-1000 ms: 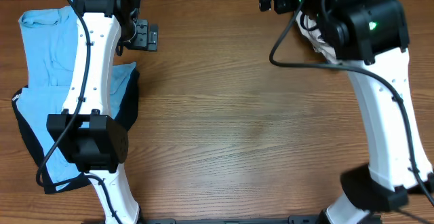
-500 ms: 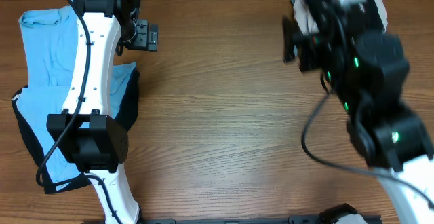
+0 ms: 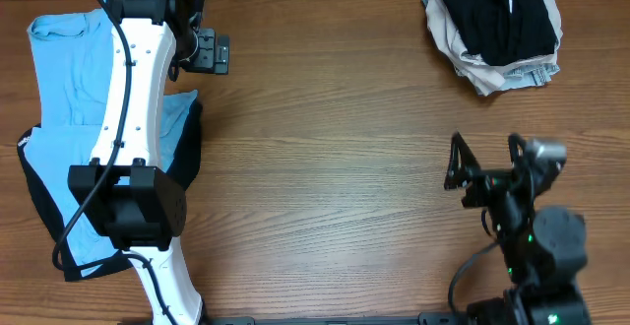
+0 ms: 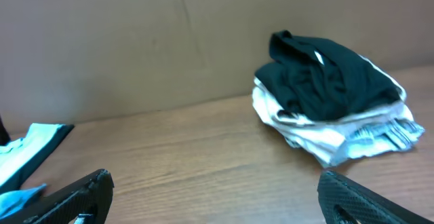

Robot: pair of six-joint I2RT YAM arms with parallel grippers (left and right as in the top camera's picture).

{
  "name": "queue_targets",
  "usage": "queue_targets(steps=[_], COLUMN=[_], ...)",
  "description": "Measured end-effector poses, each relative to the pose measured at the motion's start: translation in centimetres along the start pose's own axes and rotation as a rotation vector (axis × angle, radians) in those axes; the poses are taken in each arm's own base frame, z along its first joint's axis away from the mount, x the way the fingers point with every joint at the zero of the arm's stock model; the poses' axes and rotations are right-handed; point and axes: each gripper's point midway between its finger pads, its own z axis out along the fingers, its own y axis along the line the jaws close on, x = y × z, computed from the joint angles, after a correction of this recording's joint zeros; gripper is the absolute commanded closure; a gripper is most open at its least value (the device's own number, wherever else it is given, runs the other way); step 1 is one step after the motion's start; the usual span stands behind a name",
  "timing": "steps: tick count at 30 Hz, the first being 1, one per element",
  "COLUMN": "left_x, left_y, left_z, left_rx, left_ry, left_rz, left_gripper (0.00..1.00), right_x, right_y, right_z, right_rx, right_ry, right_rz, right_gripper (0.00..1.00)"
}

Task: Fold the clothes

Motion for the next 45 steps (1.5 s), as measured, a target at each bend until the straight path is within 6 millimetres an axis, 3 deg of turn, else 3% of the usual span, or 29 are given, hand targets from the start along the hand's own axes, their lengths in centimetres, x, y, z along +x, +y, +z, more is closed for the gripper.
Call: queue_targets(steps=[9,16,29,45], left_x=[0.0,0.0,0.0,0.0], left_y=[0.0,0.0,0.0,0.0], left_z=[0.0,0.0,0.0,0.0], left_rx=[0.000,0.000,0.000,0.000], left_ry=[0.000,0.000,0.000,0.000], left_rz=[0.000,0.000,0.000,0.000], left_gripper=[0.00,0.00,0.00,0.00], right_x=[3.0,6.4,8.5,8.6], right_y=[-1.8,-2.8,-3.3,-3.1], right_z=[-0.2,0.1,-0.5,-0.5], right_rx=[0.013,0.010,0.007,-0.007], right_ry=[-0.097,-0.119,-0.130,-0.124], right_rz=[0.008,0.010,0.017,0.020], right_gripper=[0.00,0.00,0.00,0.00])
